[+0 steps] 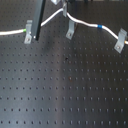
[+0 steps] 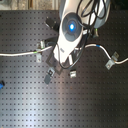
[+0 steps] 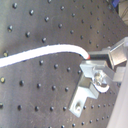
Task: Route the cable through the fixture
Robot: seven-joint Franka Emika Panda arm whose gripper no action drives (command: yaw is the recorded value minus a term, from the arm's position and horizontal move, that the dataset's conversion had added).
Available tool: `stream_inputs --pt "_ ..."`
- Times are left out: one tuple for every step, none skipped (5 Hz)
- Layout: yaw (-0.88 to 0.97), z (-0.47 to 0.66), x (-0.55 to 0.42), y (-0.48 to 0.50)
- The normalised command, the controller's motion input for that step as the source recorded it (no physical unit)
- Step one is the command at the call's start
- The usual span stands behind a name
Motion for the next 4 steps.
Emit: stream_inputs --pt "0.0 0.19 0.138 0.041" --pt "-0.05 0.03 0.018 -0.148" --pt "-0.07 0.0 -0.078 -0.105" --pt "0.0 0.0 -0.11 -0.002"
